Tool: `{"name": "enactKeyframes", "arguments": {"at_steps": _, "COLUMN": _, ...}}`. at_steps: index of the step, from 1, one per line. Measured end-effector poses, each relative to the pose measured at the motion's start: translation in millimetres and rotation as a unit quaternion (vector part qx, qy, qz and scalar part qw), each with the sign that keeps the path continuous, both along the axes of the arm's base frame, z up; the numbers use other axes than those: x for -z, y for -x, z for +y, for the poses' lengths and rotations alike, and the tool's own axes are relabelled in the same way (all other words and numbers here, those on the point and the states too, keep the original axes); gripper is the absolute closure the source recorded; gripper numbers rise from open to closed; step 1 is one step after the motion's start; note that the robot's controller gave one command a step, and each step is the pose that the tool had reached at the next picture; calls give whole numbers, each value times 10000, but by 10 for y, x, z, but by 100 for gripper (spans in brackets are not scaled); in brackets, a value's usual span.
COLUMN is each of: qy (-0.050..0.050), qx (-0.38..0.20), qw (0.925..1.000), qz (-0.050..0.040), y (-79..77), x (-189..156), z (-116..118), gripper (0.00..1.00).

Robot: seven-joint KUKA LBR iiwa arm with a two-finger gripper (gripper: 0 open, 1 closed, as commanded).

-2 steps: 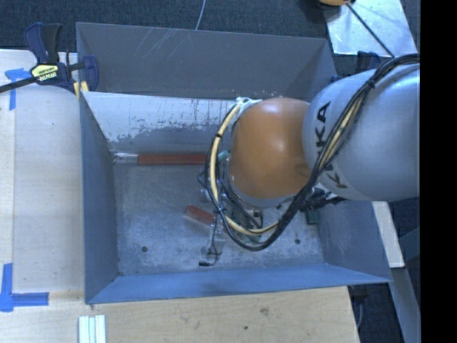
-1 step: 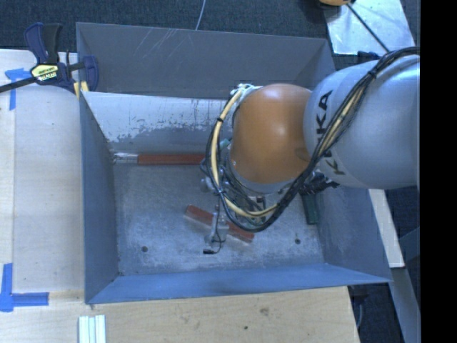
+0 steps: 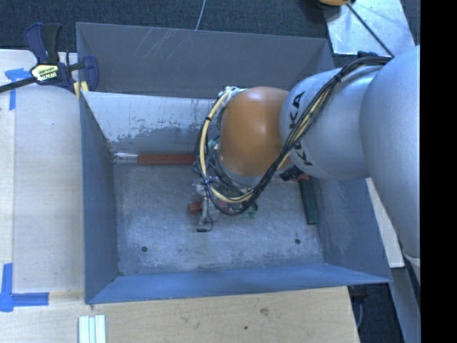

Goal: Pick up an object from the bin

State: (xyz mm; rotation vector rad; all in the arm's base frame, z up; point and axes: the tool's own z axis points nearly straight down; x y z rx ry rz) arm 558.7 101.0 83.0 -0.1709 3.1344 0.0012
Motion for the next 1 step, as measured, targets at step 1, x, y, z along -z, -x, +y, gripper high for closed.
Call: {"name": "enactKeyframes", "arguments": {"at_steps": 1, "qy": 0, "qx": 2, "qw": 10000, "qz": 0, "y": 0, "x": 0, "z": -1, "gripper": 100}}
